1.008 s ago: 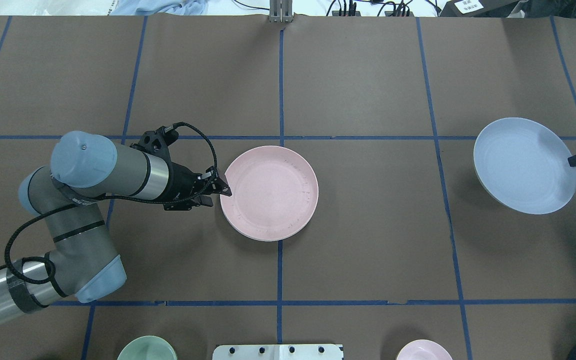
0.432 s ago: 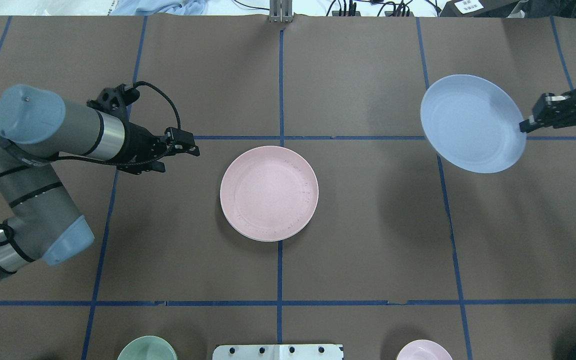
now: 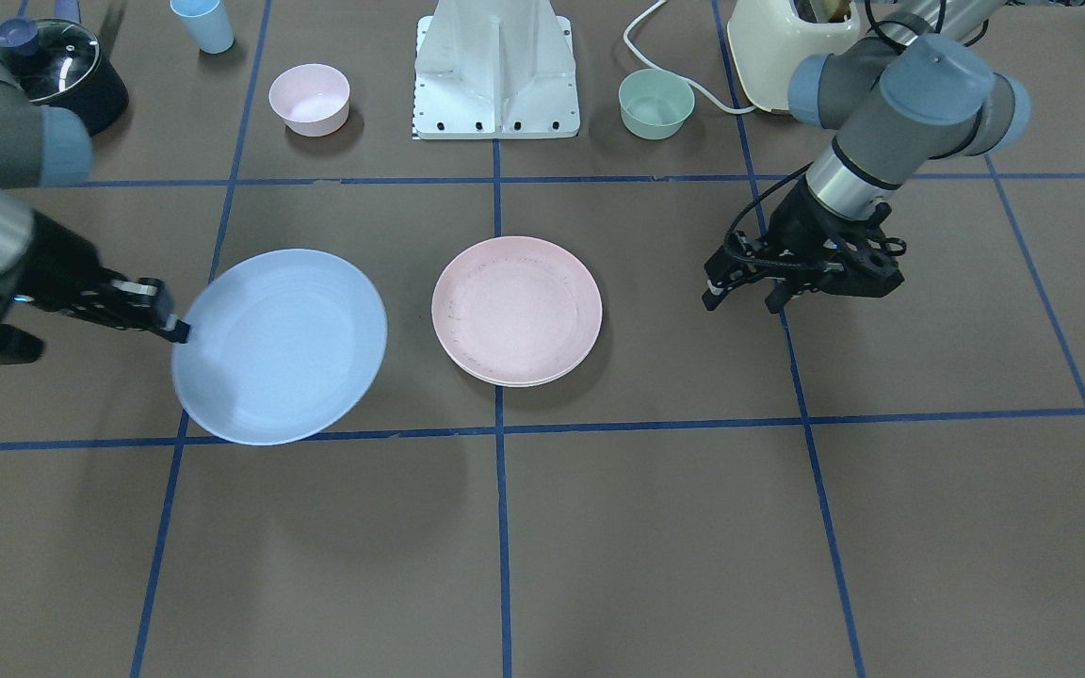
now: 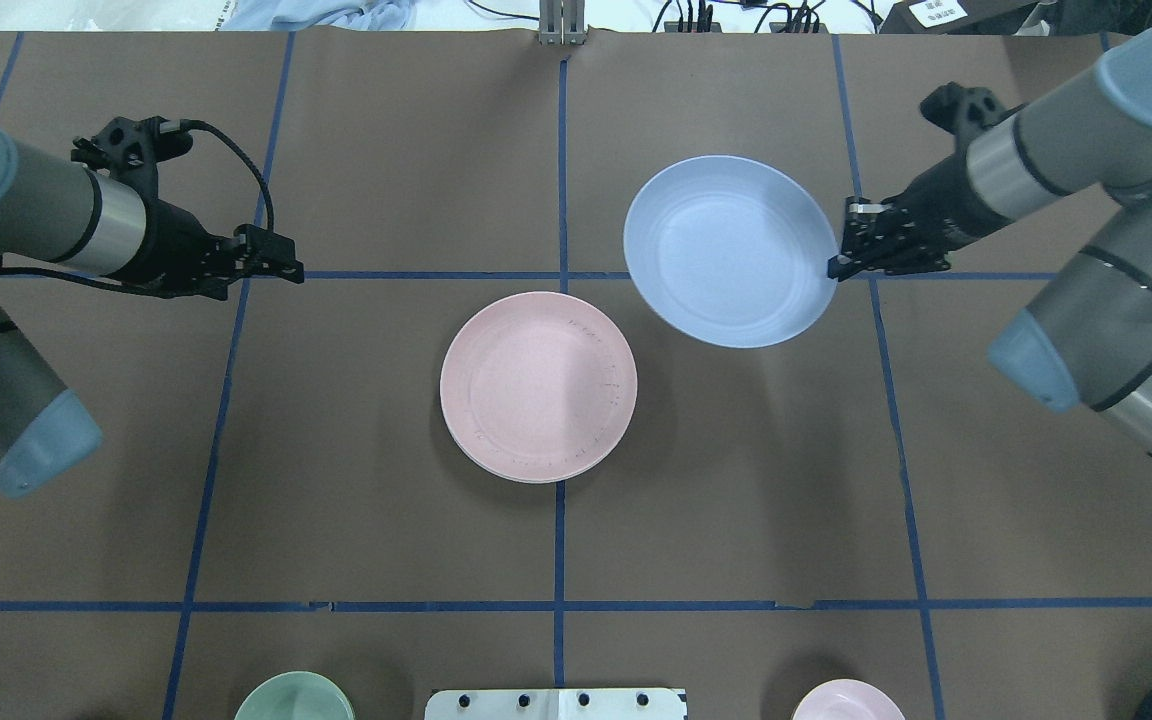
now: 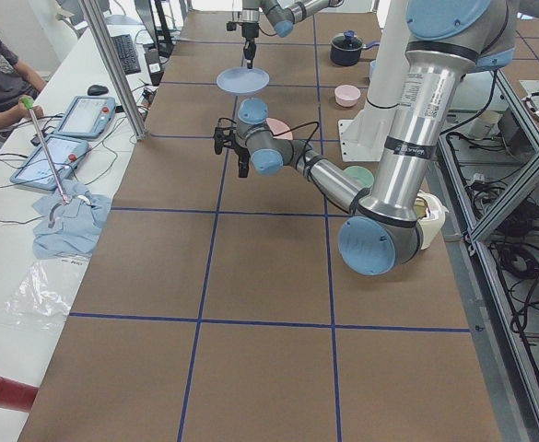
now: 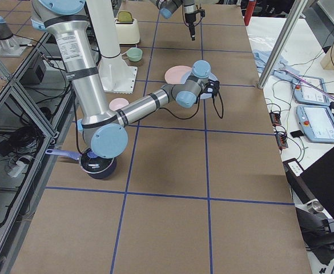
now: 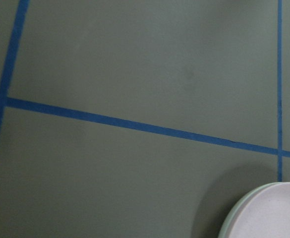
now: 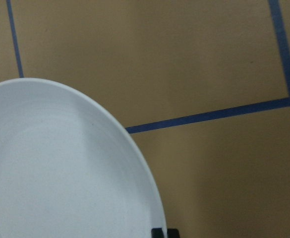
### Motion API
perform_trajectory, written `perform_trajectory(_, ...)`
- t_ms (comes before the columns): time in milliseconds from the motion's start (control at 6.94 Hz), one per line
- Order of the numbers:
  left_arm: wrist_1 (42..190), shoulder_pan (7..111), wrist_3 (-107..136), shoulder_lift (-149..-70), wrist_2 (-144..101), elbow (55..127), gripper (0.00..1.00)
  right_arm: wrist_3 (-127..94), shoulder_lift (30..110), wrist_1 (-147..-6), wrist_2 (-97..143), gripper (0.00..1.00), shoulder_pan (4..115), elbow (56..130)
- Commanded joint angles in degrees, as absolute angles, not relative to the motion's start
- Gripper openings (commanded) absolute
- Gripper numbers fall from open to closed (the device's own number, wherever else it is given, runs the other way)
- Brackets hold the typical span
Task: Stack three plates with pink and blue
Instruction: 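Carry the light blue plate with the right gripper over the pink plate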
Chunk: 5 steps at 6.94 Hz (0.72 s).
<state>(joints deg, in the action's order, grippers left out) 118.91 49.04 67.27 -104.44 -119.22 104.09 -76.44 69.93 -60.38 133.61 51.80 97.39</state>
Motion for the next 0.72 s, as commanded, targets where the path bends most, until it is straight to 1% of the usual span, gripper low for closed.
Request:
perform_trajectory(0, 117.33, 53.59, 57.95, -101.26, -120.66, 104.77, 1.00, -81.82, 62.95, -67.46, 125.03, 0.00, 42.85, 98.52)
perform_trajectory(432, 117.33, 54.32, 55.81, -100.29, -120.94, 104.59, 1.00, -81.83, 61.61, -67.94, 115.61, 0.00, 32.81, 97.83)
perform_trajectory(576, 117.33, 54.49, 55.81, -100.02, -121.02, 104.50, 1.00, -81.83, 60.65, -67.94, 113.66, 0.00, 31.22, 96.78)
